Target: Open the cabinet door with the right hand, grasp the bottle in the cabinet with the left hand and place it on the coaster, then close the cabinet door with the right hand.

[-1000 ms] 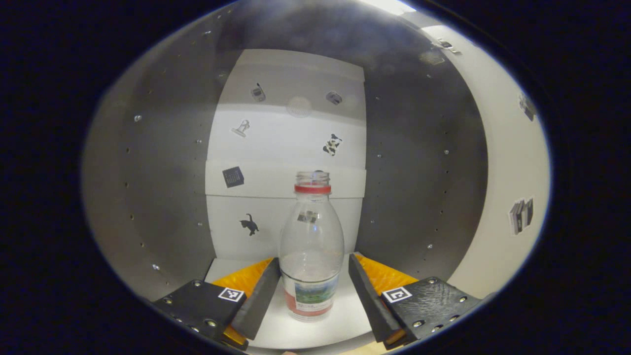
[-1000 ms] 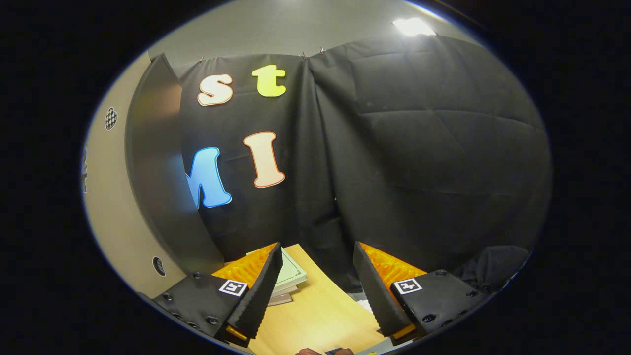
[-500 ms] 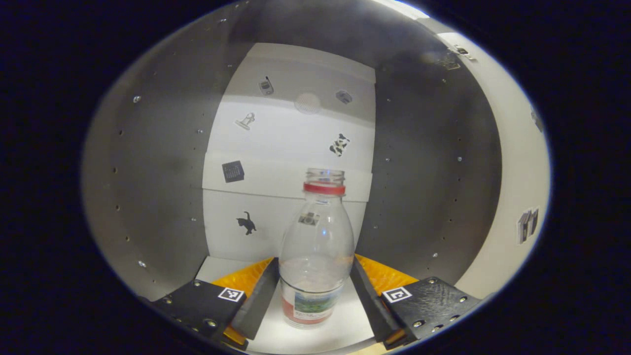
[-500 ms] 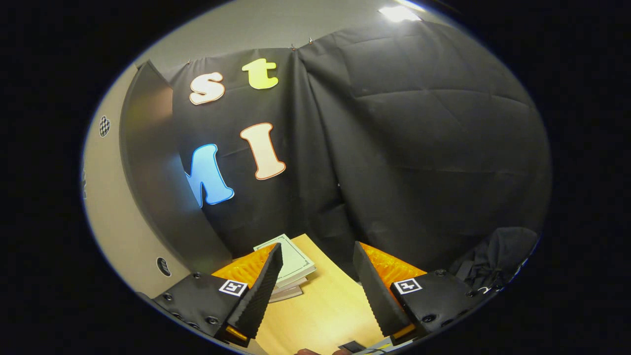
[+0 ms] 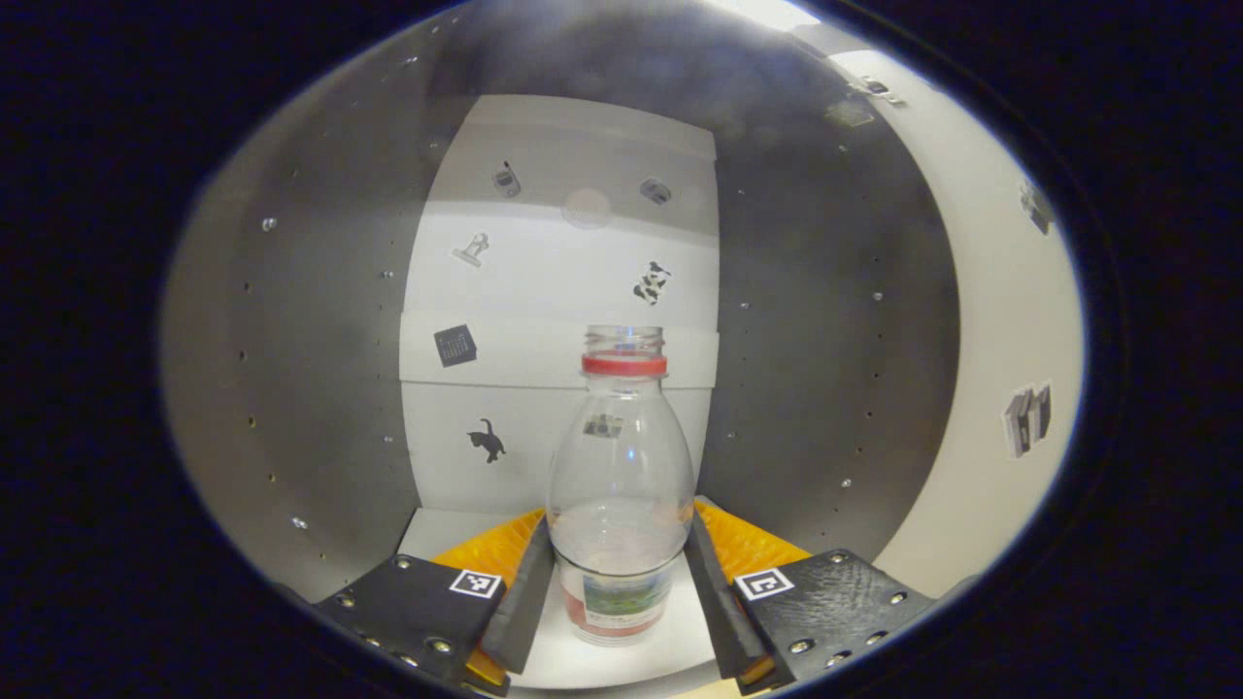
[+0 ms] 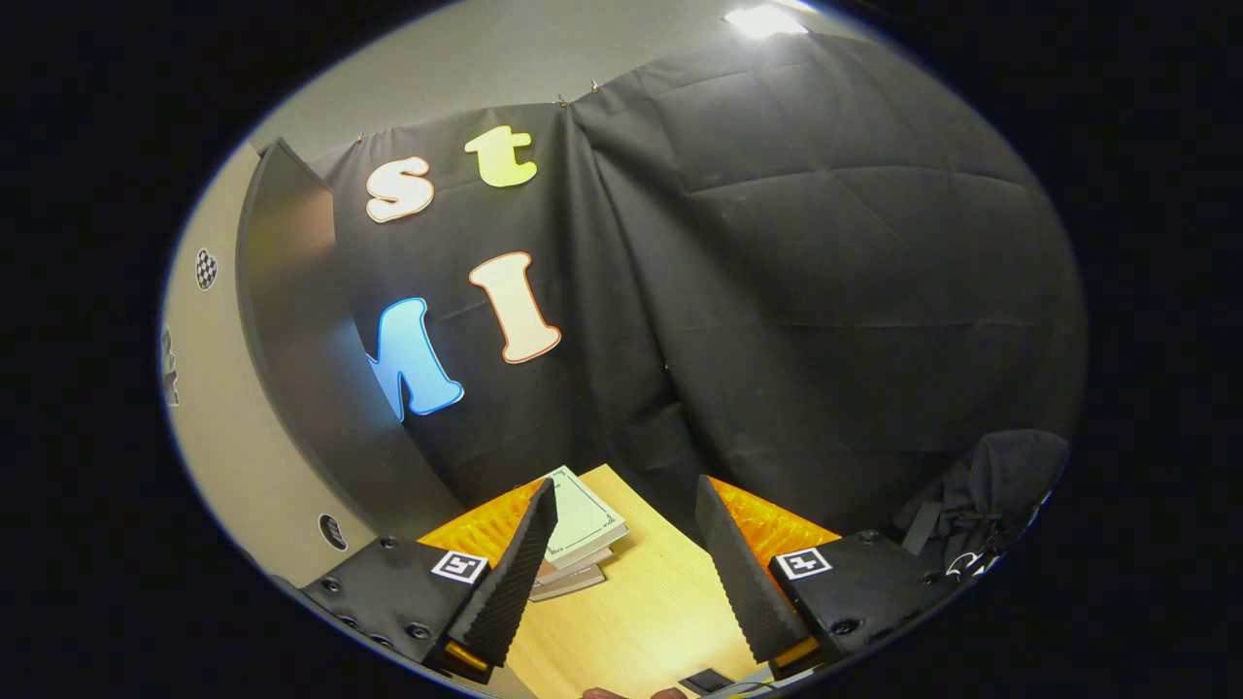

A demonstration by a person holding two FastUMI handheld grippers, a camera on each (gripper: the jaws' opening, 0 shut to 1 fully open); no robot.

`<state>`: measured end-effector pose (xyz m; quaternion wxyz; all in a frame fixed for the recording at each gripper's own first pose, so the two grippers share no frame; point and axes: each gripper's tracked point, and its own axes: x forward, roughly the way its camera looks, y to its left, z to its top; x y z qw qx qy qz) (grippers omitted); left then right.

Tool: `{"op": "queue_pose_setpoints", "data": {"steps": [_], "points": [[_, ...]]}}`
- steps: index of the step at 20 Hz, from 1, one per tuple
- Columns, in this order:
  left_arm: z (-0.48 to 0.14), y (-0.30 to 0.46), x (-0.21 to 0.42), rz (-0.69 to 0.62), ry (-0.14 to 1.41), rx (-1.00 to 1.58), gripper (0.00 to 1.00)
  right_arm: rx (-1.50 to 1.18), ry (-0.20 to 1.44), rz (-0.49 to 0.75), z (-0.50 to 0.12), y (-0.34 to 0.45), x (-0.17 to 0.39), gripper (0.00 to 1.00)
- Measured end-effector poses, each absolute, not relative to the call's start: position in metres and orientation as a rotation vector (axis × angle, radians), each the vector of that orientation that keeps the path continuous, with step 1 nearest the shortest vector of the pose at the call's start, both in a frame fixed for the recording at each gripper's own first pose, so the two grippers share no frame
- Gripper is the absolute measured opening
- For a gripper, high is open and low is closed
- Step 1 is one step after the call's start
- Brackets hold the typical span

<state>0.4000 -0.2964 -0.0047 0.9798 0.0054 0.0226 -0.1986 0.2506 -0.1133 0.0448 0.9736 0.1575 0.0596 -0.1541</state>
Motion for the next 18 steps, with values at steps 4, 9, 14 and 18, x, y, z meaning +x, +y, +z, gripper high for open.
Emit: {"op": "queue_pose_setpoints", "data": {"steps": [4, 9, 14, 18], "points": [[0.013, -0.293, 0.369, -0.445, 0.001, -0.018, 0.70, 0.291, 0.120, -0.315, 0.043, -0.111, 0.238, 0.84], [0.025, -0.267, 0.313, -0.492, -0.059, 0.044, 0.68, 0.276, 0.099, -0.318, 0.046, -0.098, 0.213, 0.84], [0.011, -0.204, 0.256, -0.446, -0.027, 0.060, 0.70, 0.250, 0.090, -0.308, 0.047, -0.082, 0.185, 0.84], [-0.023, -0.138, 0.213, -0.357, 0.032, 0.056, 0.67, 0.257, 0.083, -0.305, 0.046, -0.073, 0.167, 0.84]]}}
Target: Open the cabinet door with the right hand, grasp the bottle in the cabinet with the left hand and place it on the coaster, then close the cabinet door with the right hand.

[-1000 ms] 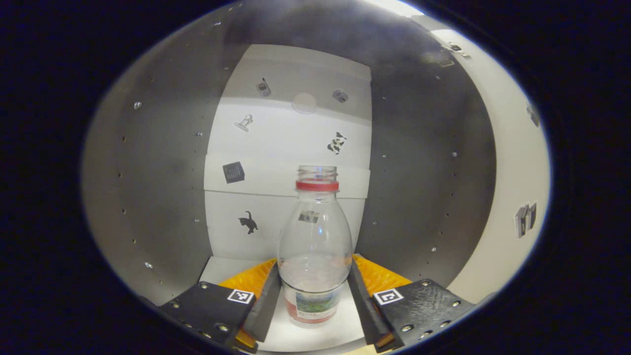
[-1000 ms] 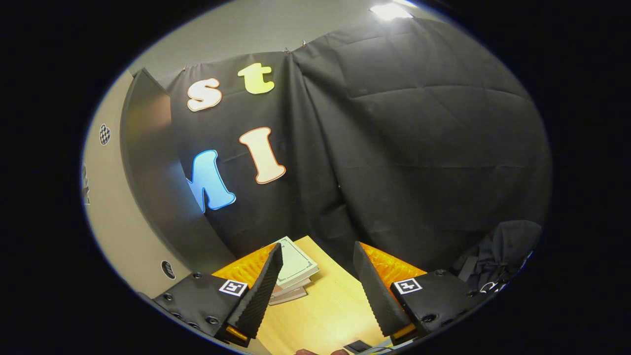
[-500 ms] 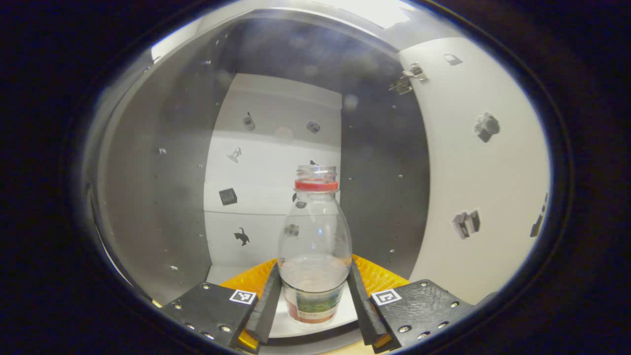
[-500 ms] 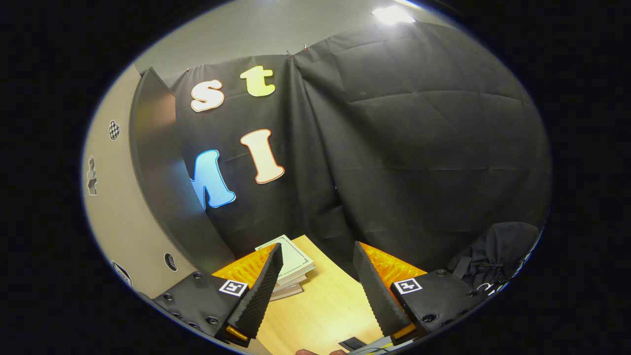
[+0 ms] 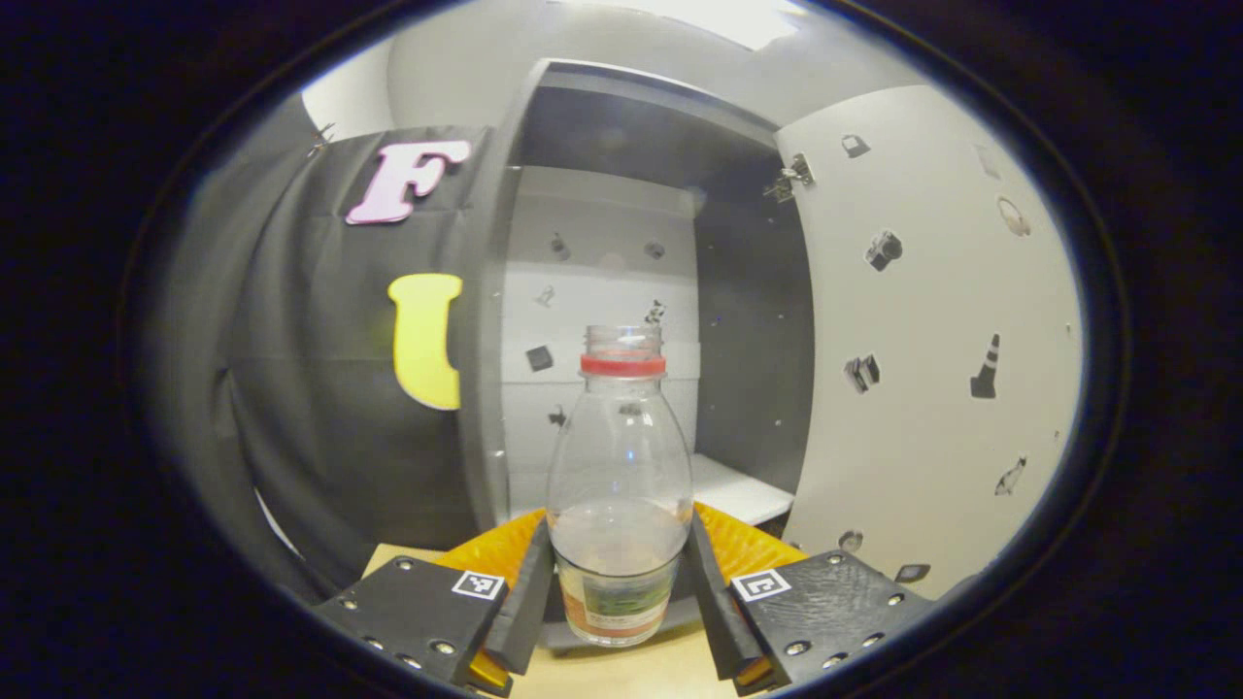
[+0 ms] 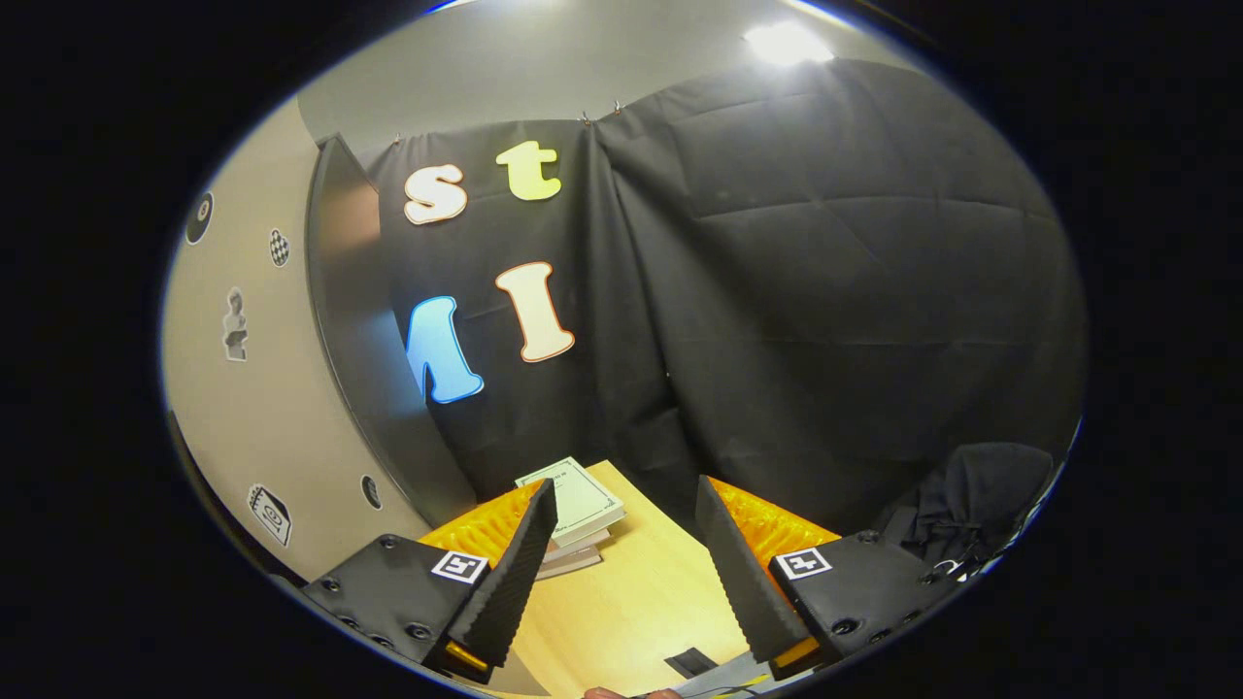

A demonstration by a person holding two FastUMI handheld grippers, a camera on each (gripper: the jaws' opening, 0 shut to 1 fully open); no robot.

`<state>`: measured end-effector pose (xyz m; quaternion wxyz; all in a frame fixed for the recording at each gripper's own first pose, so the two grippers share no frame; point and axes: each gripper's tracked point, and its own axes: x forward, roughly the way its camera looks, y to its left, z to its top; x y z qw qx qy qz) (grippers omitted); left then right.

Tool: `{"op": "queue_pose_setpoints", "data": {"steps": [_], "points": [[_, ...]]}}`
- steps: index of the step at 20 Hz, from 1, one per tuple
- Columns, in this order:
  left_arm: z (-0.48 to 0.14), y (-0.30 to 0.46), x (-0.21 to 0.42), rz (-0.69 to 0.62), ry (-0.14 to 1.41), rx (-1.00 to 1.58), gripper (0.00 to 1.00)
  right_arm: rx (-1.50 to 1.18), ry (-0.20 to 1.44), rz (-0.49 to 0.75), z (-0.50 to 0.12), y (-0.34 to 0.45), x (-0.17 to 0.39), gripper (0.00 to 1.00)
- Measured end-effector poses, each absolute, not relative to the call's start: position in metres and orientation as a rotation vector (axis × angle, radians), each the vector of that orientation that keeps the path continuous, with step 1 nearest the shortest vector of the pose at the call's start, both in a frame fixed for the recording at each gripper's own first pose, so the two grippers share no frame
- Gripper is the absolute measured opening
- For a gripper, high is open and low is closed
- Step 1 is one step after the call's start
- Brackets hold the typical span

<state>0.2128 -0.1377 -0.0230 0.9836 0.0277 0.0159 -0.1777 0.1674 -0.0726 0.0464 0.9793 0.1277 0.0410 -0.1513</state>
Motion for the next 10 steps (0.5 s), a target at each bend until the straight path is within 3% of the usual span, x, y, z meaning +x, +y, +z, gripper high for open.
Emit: {"op": "queue_pose_setpoints", "data": {"steps": [1, 5, 6, 7, 10], "points": [[-0.033, -0.118, 0.203, -0.327, 0.039, 0.057, 0.70, 0.267, 0.080, -0.305, 0.045, -0.070, 0.164, 0.92], [-0.080, -0.038, 0.161, -0.193, 0.058, 0.062, 0.72, 0.311, 0.064, -0.276, 0.042, -0.053, 0.150, 0.92], [-0.094, -0.019, 0.150, -0.161, 0.063, 0.064, 0.70, 0.301, 0.052, -0.263, 0.044, -0.049, 0.147, 0.92], [-0.111, -0.006, 0.142, -0.132, 0.071, 0.067, 0.67, 0.277, 0.043, -0.259, 0.044, -0.047, 0.144, 0.84], [-0.155, 0.021, 0.121, -0.078, 0.088, 0.067, 0.67, 0.212, 0.029, -0.265, 0.042, -0.042, 0.132, 0.84]]}}
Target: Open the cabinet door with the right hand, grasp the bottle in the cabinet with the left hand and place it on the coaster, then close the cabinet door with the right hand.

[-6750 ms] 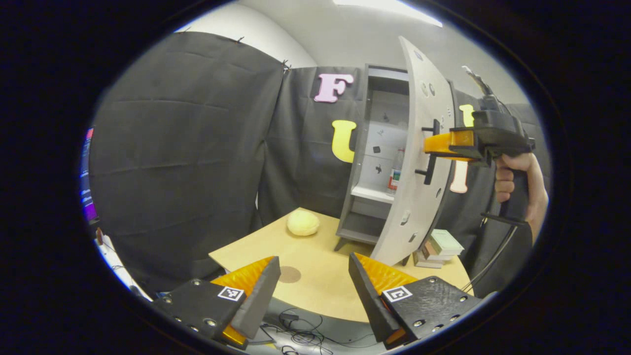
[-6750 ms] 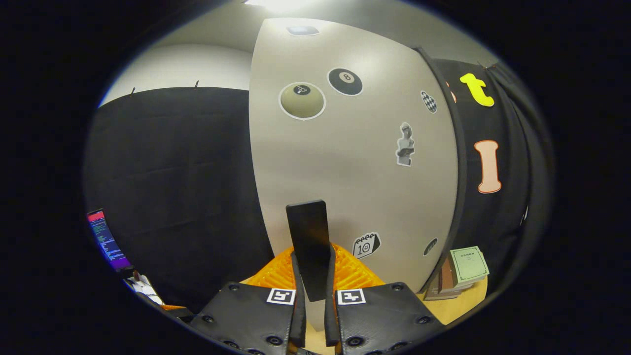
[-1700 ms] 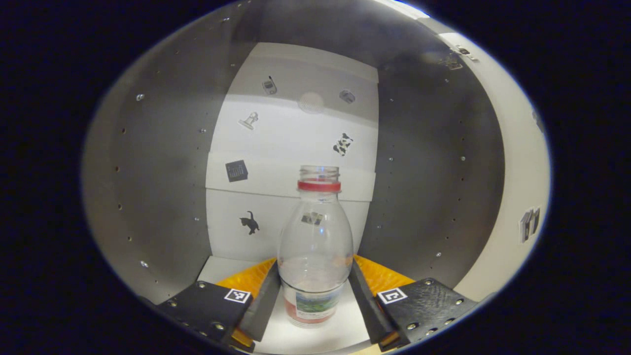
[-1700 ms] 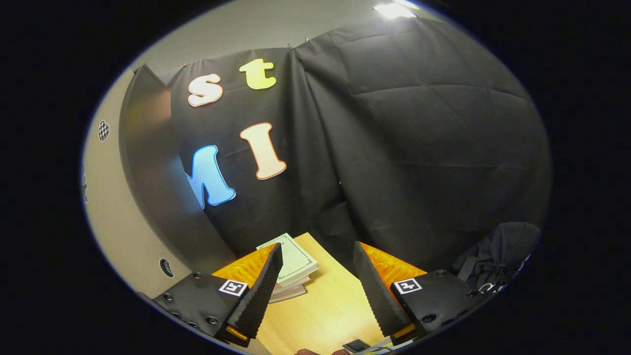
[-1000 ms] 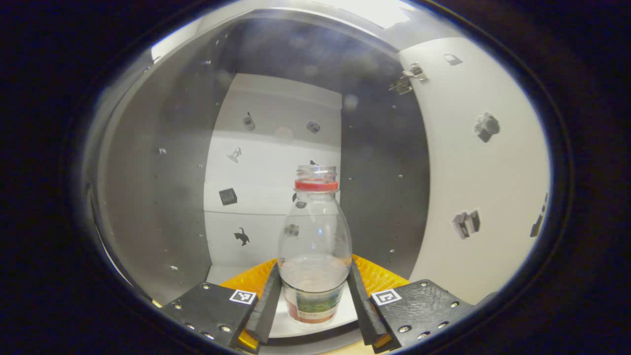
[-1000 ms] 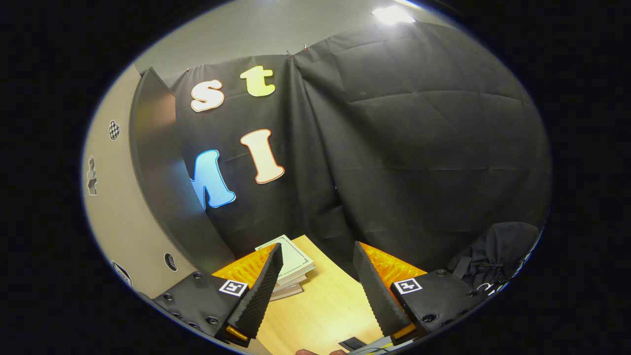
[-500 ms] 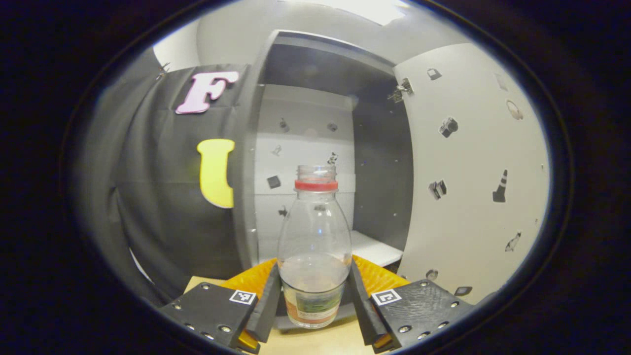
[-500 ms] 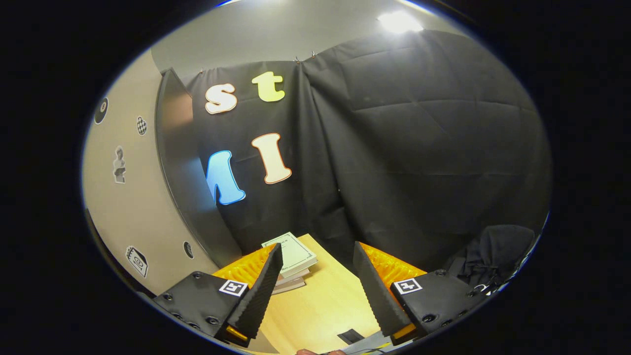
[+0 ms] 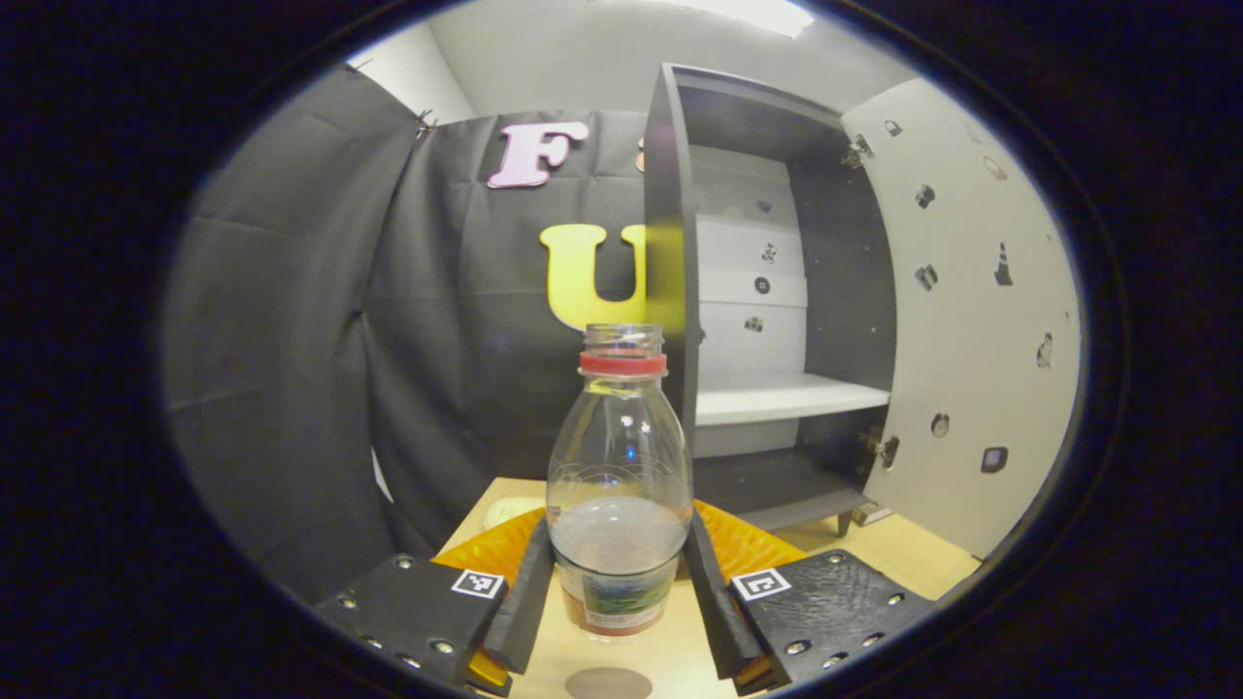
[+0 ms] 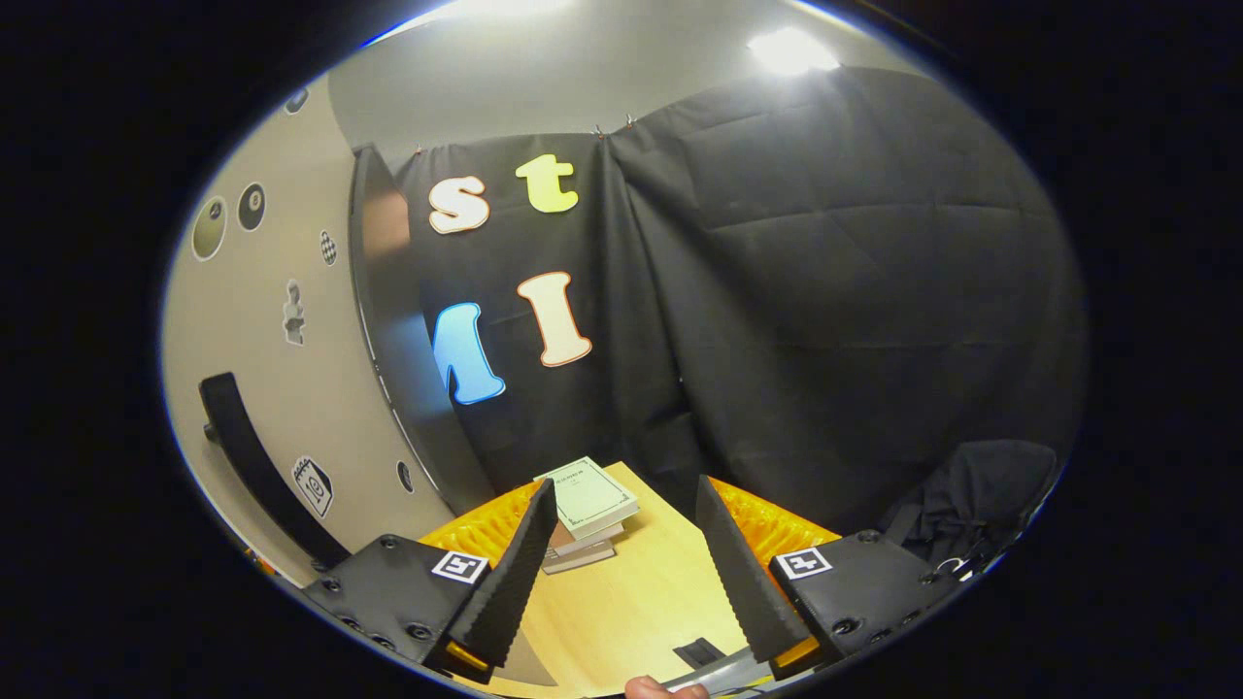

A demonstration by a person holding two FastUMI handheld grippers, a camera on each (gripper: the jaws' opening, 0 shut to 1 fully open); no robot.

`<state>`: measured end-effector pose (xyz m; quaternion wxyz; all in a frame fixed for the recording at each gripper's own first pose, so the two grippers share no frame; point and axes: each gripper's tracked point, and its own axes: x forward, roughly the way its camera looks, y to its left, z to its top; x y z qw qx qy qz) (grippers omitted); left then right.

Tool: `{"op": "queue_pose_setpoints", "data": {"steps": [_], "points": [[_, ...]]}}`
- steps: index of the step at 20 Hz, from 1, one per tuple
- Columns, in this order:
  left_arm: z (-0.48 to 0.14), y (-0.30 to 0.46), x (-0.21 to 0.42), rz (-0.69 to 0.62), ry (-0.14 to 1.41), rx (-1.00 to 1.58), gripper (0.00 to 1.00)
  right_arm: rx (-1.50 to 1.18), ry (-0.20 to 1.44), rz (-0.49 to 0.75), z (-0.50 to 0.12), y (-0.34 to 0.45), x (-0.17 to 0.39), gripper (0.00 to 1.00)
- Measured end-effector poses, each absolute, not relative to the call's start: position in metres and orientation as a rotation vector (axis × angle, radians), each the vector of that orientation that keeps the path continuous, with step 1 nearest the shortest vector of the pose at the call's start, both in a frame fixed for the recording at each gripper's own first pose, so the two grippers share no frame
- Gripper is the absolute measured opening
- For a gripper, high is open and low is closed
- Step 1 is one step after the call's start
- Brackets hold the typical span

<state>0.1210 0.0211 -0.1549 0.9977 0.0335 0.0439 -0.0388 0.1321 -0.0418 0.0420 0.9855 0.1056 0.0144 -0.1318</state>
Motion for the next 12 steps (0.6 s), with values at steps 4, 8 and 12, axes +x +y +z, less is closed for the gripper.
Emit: {"op": "queue_pose_setpoints", "data": {"steps": [4, 8, 12], "points": [[-0.199, 0.034, 0.104, -0.051, 0.087, 0.054, 0.69, 0.177, -0.020, -0.271, 0.048, -0.035, 0.122, 0.84], [-0.258, 0.033, 0.096, -0.050, 0.117, 0.061, 0.72, 0.174, -0.116, -0.278, 0.062, -0.034, 0.115, 0.94], [-0.300, 0.015, 0.098, -0.096, 0.141, 0.141, 0.70, 0.167, -0.190, -0.264, 0.066, -0.028, 0.110, 0.94]]}}
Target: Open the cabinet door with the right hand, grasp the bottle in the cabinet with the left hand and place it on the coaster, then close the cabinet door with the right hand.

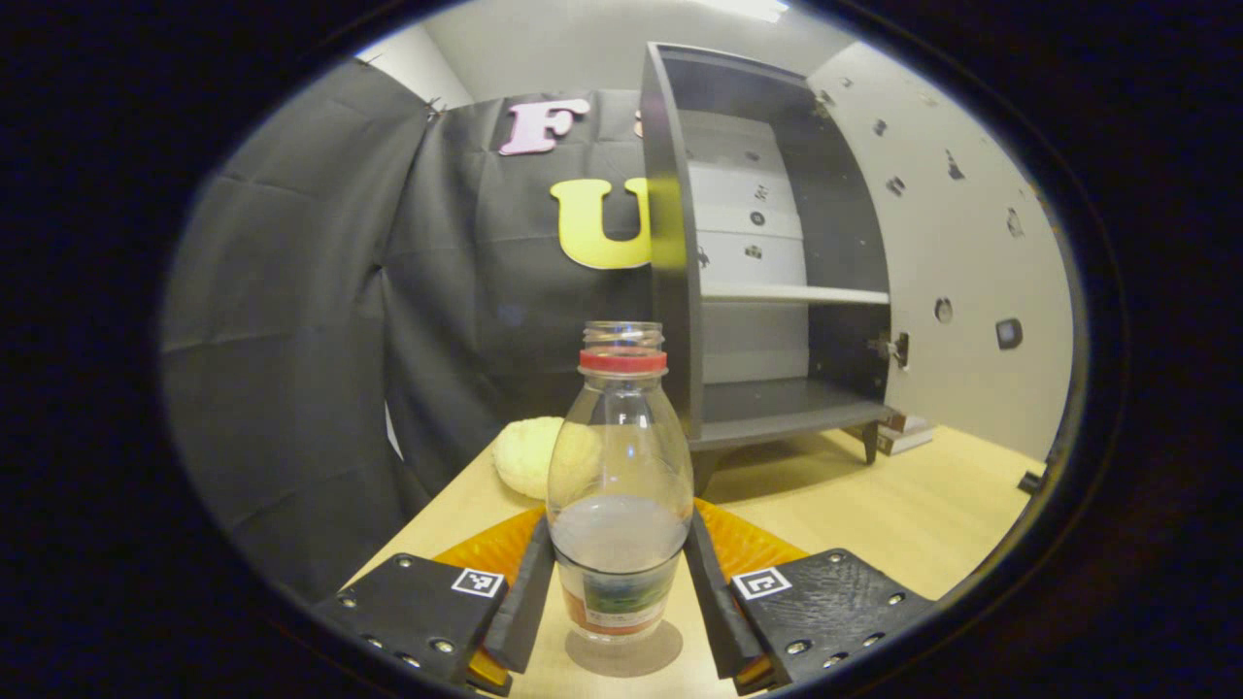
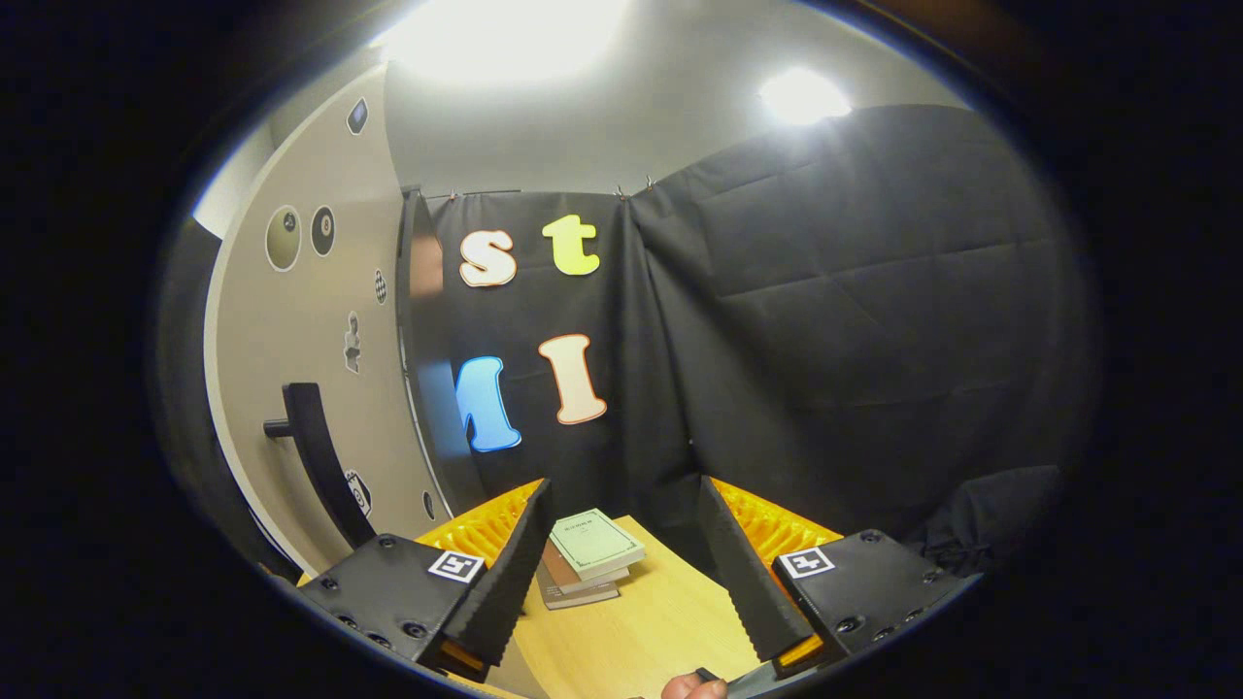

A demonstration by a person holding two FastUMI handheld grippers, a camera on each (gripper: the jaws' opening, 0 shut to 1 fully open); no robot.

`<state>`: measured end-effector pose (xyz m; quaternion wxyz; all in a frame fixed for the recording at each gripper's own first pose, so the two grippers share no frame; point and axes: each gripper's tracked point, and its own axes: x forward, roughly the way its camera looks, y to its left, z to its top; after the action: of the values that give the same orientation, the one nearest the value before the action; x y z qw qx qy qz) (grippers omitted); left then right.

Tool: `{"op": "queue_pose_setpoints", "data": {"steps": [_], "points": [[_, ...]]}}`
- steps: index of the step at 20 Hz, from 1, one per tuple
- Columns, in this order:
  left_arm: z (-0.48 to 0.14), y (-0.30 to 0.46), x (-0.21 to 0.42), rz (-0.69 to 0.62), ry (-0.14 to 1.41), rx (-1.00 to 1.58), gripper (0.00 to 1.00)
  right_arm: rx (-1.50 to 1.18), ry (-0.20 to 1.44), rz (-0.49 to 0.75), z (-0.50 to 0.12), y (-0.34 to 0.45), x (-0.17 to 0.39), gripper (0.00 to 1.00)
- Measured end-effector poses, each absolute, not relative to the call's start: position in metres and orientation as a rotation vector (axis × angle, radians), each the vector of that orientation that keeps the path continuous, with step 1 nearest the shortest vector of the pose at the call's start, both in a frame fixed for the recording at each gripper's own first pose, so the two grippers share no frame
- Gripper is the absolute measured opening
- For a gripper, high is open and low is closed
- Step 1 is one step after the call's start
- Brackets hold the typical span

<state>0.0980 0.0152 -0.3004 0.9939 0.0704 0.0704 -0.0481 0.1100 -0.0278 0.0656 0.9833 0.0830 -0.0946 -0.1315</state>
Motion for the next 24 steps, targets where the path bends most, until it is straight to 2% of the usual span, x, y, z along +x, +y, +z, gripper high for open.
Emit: {"op": "queue_pose_setpoints", "data": {"steps": [8, 12, 13, 14, 16, 18, 20, 21, 23, 24], "points": [[-0.344, 0.030, 0.093, -0.072, 0.172, 0.094, 0.68, 0.156, -0.083, -0.252, 0.030, -0.015, 0.106, 0.95], [-0.351, 0.037, 0.082, -0.047, 0.167, 0.062, 0.74, 0.189, -0.039, -0.235, 0.014, -0.008, 0.110, 0.94], [-0.351, 0.036, 0.083, -0.047, 0.167, 0.063, 0.72, 0.194, -0.032, -0.235, 0.011, -0.007, 0.112, 0.95], [-0.352, 0.035, 0.083, -0.047, 0.168, 0.064, 0.75, 0.199, -0.024, -0.233, 0.009, -0.005, 0.114, 0.95], [-0.350, 0.035, 0.084, -0.047, 0.171, 0.063, 0.72, 0.201, -0.009, -0.221, 0.005, -0.001, 0.116, 0.95], [-0.347, 0.039, 0.088, -0.046, 0.178, 0.054, 0.77, 0.185, -0.007, -0.225, 0.002, -0.004, 0.115, 0.95], [-0.341, 0.042, 0.090, -0.042, 0.168, 0.041, 0.77, 0.169, -0.005, -0.224, -0.003, -0.002, 0.116, 0.95], [-0.339, 0.039, 0.088, -0.054, 0.165, 0.031, 0.83, 0.160, 0.000, -0.224, -0.005, -0.001, 0.116, 0.95], [-0.334, 0.039, 0.089, -0.062, 0.157, 0.030, 0.86, 0.142, 0.002, -0.230, -0.007, -0.002, 0.116, 0.95], [-0.331, 0.039, 0.089, -0.063, 0.152, 0.038, 0.83, 0.142, 0.002, -0.233, -0.007, -0.002, 0.116, 0.95]]}}
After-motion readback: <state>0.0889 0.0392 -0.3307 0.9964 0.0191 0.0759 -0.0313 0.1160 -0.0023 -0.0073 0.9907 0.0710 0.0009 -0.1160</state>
